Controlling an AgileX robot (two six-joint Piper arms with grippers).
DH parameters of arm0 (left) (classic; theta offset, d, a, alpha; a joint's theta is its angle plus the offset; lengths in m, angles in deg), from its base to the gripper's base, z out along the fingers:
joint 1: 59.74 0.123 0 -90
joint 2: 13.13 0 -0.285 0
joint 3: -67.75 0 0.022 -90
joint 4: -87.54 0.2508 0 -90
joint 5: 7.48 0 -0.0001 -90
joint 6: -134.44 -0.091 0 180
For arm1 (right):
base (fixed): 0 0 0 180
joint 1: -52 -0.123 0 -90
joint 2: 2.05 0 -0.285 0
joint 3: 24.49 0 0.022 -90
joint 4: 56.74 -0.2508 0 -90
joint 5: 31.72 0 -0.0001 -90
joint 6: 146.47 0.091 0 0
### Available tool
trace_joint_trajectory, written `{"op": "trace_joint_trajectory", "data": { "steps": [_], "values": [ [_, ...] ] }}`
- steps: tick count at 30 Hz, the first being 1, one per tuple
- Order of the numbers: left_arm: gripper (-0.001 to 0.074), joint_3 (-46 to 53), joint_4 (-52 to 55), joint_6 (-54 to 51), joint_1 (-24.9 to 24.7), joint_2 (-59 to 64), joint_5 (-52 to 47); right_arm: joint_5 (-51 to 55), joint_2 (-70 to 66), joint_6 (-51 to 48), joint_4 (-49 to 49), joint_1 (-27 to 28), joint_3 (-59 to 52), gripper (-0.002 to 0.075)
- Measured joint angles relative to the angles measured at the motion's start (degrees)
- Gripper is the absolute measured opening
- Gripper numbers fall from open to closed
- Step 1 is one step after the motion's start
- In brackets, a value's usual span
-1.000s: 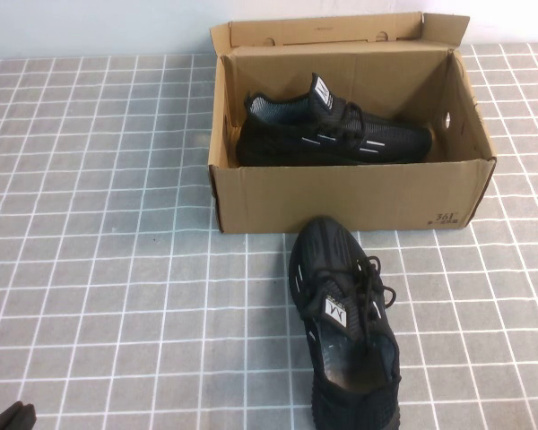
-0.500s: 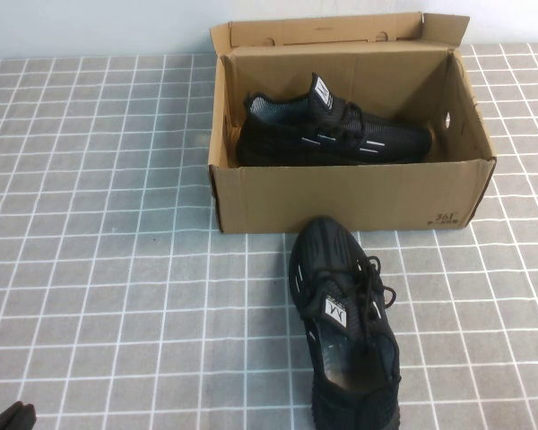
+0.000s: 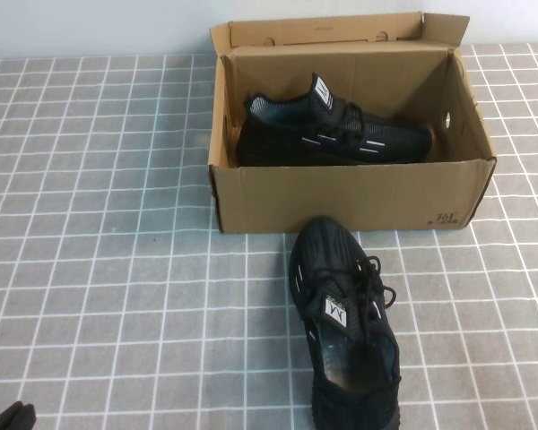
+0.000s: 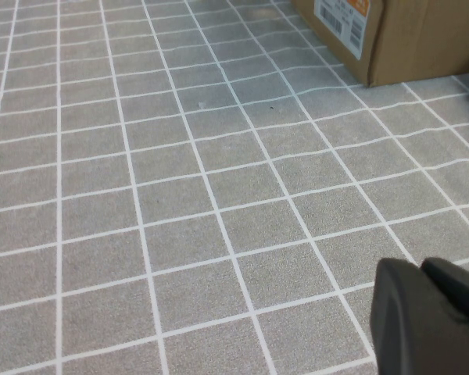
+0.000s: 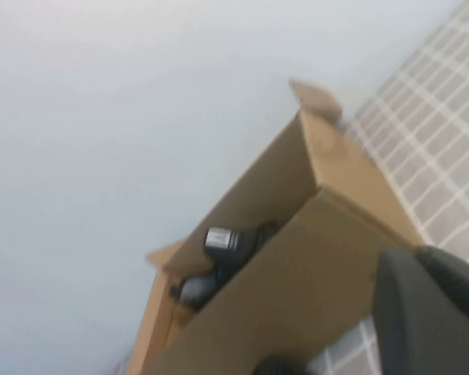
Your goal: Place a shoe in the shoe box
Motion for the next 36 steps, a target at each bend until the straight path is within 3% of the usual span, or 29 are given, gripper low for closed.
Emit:
{"op": "trace_joint_trajectory", "data": {
  "steps": [7,14,23,26,36],
  "values": [
    [-0.0001,0.0,0.0,0.0,0.0,0.0,0.0,15.5,-6.6,-0.1,3.5,0.0,8.2,-0.0016],
    [-0.0001,0.0,0.0,0.0,0.0,0.0,0.0,35.2,-31.0,-4.2,19.0,0.0,24.4,-0.0016],
    [-0.0001,0.0,0.0,0.0,0.0,0.0,0.0,44.1,-58.9,-16.1,21.8,-1.0,43.3,-0.0016],
    [-0.0001,0.0,0.0,0.0,0.0,0.0,0.0,44.5,-65.2,-16.9,24.1,-5.6,49.2,-0.0016],
    [-0.0001,0.0,0.0,0.0,0.0,0.0,0.0,45.3,-78.3,-16.6,38.7,-31.9,60.8,-0.0014]
  ]
}}
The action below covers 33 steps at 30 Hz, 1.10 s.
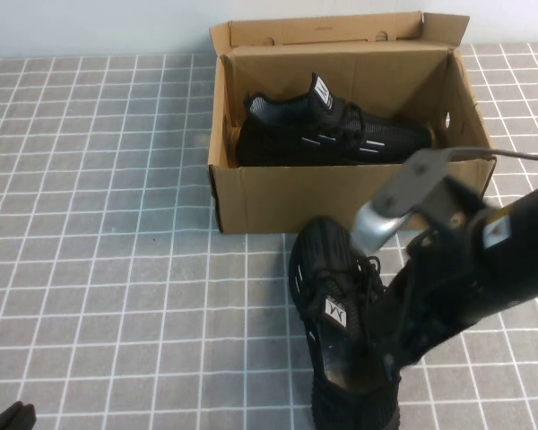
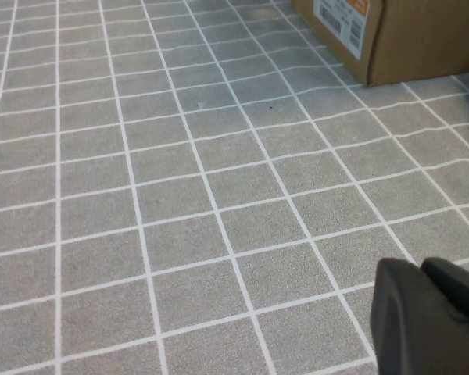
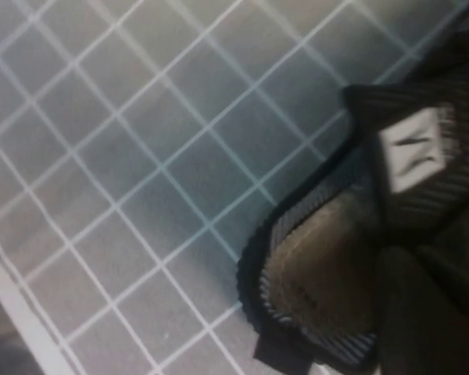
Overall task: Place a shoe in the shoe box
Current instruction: Pick up the shoe from the table
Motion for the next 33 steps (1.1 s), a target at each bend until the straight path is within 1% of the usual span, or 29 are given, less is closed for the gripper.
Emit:
{"op": "trace_joint_trajectory", "data": {
  "steps": [2,4,6,9,11,12,14,17,22,26,30,33],
  "values": [
    [-0.0001,0.0,0.0,0.0,0.0,0.0,0.0,-0.1,-1.0,0.0,3.0,-3.1,0.7,0.0002],
    [-0.0001,0.0,0.0,0.0,0.0,0.0,0.0,-0.7,-1.9,-0.1,4.9,-4.5,1.0,0.0044],
    [-0.0001,0.0,0.0,0.0,0.0,0.0,0.0,-2.2,-2.7,-0.4,5.8,-4.9,1.0,0.0127],
    [-0.0001,0.0,0.0,0.0,0.0,0.0,0.0,-4.2,-4.0,-3.1,6.4,-5.0,1.1,0.0303],
    [-0.0001,0.0,0.0,0.0,0.0,0.0,0.0,-5.4,-5.1,-5.8,6.4,-5.2,1.1,0.0400],
    [-0.0001,0.0,0.0,0.0,0.0,0.0,0.0,-6.2,-5.9,-7.0,6.6,-5.3,1.1,0.0437],
    [-0.0001,0.0,0.0,0.0,0.0,0.0,0.0,-7.6,-7.5,-8.1,6.8,-5.5,1.1,0.0471],
    [-0.0001,0.0,0.0,0.0,0.0,0.0,0.0,-10.5,-9.6,-8.6,7.5,-5.6,1.1,0.0489],
    [-0.0001,0.0,0.0,0.0,0.0,0.0,0.0,-14.4,-11.5,-8.8,9.3,-5.6,1.1,0.0496],
    [-0.0001,0.0,0.0,0.0,0.0,0.0,0.0,-14.8,-12.9,-8.6,14.9,-5.7,1.1,0.0487],
    [-0.0001,0.0,0.0,0.0,0.0,0.0,0.0,-15.0,-13.2,-3.6,22.3,-5.7,1.1,0.0458],
    [-0.0001,0.0,0.0,0.0,0.0,0.0,0.0,-15.1,-13.2,-0.8,24.7,-5.7,1.1,0.0448]
  ]
}}
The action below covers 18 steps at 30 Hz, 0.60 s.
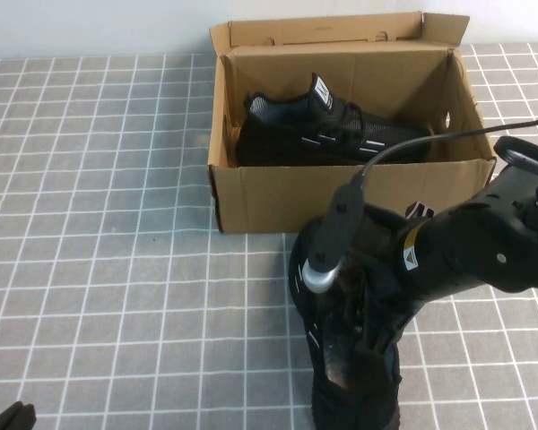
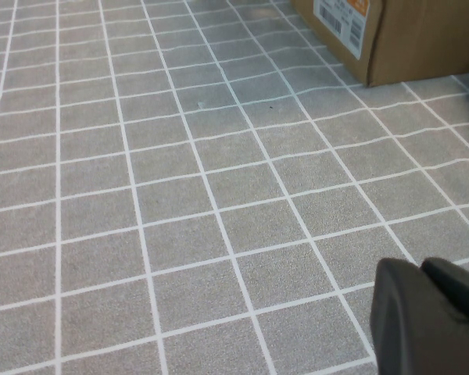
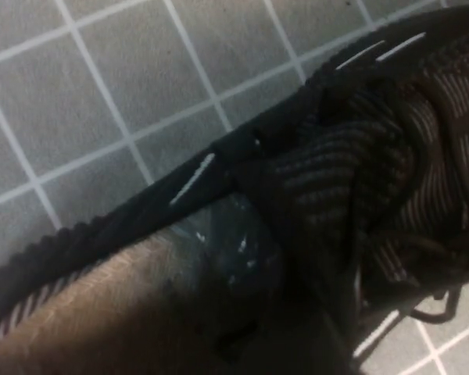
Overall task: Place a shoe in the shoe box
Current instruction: Pick up the shoe from the table
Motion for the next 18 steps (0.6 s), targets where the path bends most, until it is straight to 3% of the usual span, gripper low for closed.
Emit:
{"op": "trace_joint_trajectory", "data": {
  "steps": [10,18],
  "values": [
    [-0.0001,0.0,0.0,0.0,0.0,0.0,0.0,-1.6,-0.3,1.6,-5.5,0.0,0.0,0.0445],
    [-0.0001,0.0,0.0,0.0,0.0,0.0,0.0,-2.3,-1.3,2.0,-1.9,-0.3,0.0,0.0445]
  ]
}}
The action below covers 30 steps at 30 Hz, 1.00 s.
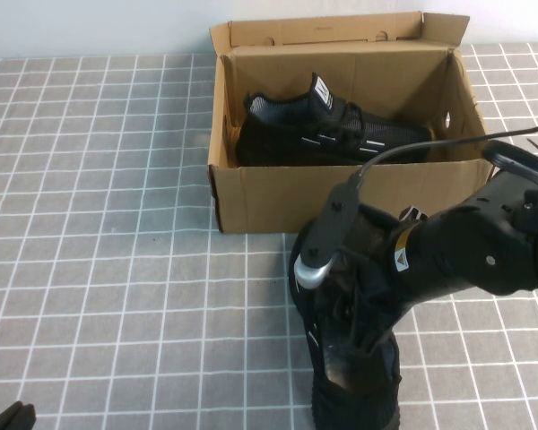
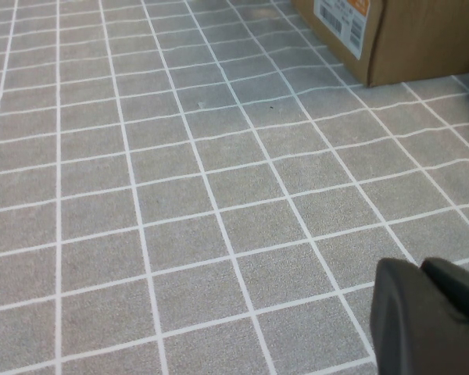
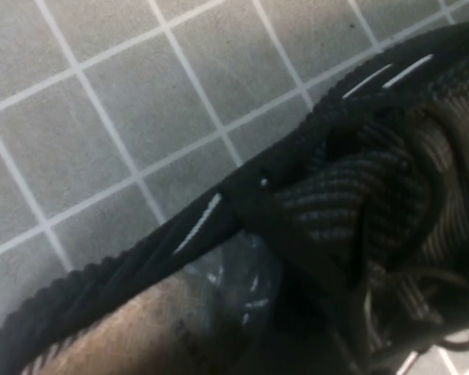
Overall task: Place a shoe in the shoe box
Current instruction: Pick up the shoe from the table
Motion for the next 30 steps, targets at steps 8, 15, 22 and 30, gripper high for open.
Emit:
{"op": "trace_joint_trajectory", "data": {
  "steps": [8,15,22,30],
  "values": [
    [-0.0001,0.0,0.0,0.0,0.0,0.0,0.0,-1.1,-1.6,0.1,0.4,-0.2,0.0,0.0373],
    [-0.0001,0.0,0.0,0.0,0.0,0.0,0.0,-1.2,-1.6,0.3,0.2,-0.2,0.0,0.0092],
    [-0.0001,0.0,0.0,0.0,0.0,0.0,0.0,0.2,-0.2,4.3,-1.2,-0.2,0.1,0.0000],
    [-0.0001,0.0,0.0,0.0,0.0,0.0,0.0,10.4,9.3,4.6,-3.5,-0.2,4.4,-0.0003]
  ]
}}
